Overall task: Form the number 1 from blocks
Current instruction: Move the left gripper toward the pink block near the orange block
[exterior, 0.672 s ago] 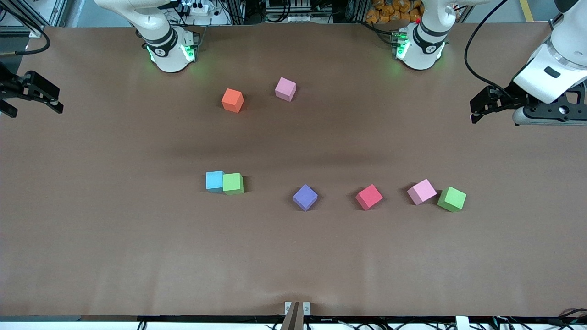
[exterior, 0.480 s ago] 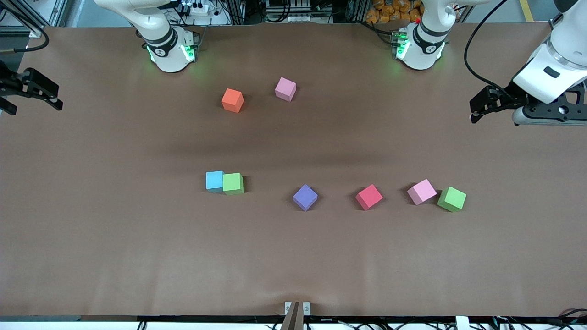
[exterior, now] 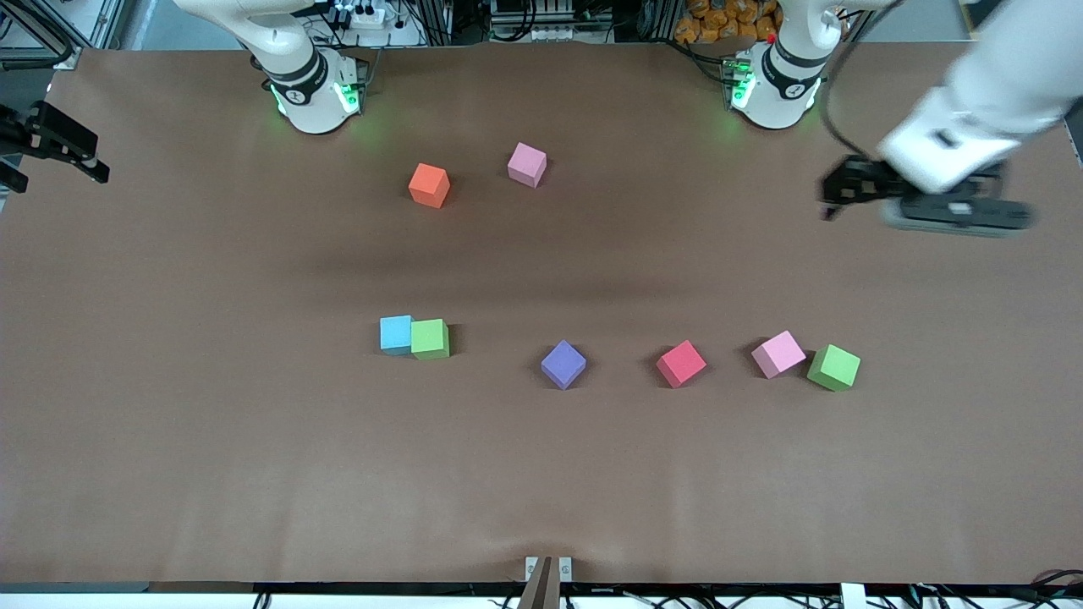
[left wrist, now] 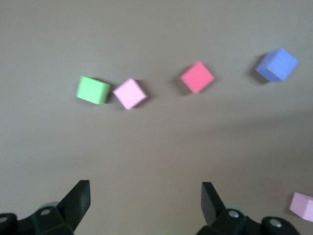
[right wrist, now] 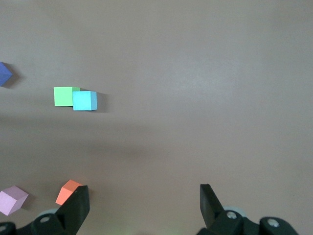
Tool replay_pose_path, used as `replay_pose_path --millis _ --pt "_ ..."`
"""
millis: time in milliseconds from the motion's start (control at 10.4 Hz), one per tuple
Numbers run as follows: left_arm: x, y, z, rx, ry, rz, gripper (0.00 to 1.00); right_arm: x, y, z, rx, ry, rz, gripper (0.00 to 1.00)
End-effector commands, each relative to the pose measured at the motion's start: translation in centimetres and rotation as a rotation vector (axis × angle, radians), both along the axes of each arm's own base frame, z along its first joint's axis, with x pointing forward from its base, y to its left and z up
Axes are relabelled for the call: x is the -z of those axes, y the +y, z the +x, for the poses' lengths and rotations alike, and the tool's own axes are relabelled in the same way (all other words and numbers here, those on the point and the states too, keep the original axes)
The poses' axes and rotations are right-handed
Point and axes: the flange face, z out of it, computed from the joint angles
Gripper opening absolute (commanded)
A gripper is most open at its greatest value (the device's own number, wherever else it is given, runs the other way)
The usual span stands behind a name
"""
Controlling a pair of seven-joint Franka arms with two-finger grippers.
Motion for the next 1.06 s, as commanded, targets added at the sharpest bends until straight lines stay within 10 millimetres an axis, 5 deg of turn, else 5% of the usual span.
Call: replay_pose_path --millis 0,192,480,672,959 --pt "3.4 -10.5 -3.2 0.018 0.062 -0.007 1.0 1.7 1.4 0.3 -0.023 0.028 0.05 1.0" --pt "8.4 -17.1 -7.9 0.065 0.109 -0.077 1.0 5.6 3.0 1.2 -0.04 0.056 0.079 1.0" --pt "16.0 -27.0 -17.7 0.059 0.089 -0.106 1.0 10.1 5.6 1.8 -0.065 0.12 0.09 1.0" --pt "21.1 -31.4 -23.2 0.065 0.097 -0.156 1.0 12.7 5.5 1.4 -0.029 0.165 0.087 1.0" --pt "27.4 -34.4 -28.6 0.166 0.084 -0.127 1.0 17.1 4.4 0.3 -0.003 0.228 0.086 1.0"
